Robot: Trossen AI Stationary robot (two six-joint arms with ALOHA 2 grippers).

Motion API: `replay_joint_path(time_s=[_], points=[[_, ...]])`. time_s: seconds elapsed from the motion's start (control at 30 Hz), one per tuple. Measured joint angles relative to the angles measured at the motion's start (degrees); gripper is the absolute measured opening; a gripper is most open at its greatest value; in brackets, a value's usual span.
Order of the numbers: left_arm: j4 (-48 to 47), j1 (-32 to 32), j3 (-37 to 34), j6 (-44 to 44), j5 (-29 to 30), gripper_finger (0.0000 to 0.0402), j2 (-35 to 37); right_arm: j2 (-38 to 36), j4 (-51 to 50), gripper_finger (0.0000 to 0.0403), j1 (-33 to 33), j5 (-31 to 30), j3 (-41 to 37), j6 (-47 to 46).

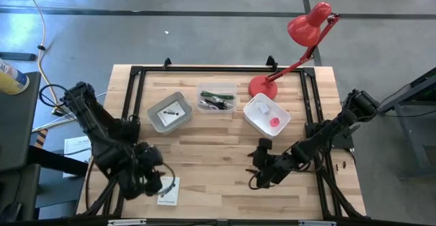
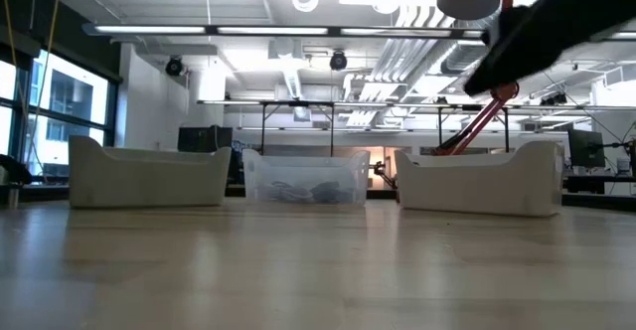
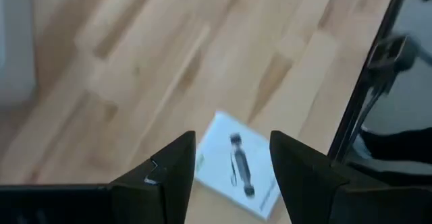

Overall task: Pick and place items into bin
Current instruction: Put the card reader box into the gray bin

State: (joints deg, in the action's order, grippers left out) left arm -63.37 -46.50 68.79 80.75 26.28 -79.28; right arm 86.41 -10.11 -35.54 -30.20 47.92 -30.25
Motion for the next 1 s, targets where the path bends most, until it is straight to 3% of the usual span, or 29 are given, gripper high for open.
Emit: replay_joint_path(time_s=[0.23, 0.47, 0.63, 1.0], points=[[2.60, -3.13, 0.00, 4.05, -5.86, 0.0179, -7.24, 0.00, 11.02, 0.0259, 2.37, 4.43, 0.00, 8.48], [3.96, -3.01, 0.00, -5.16, -14.10, 0.0179, -12.85, 0.00, 14.33, 0.0259, 4.49, 9.29, -0.02, 9.94], [5.19, -3.01, 0.00, -12.12, -19.42, 0.0179, -16.29, 0.00, 14.28, 0.0259, 4.82, 9.37, -0.02, 9.91], [7.40, -3.01, 0.00, -20.39, -23.49, 0.0179, -22.45, 0.00, 14.03, 0.0259, 5.18, 8.75, -0.04, 10.37]])
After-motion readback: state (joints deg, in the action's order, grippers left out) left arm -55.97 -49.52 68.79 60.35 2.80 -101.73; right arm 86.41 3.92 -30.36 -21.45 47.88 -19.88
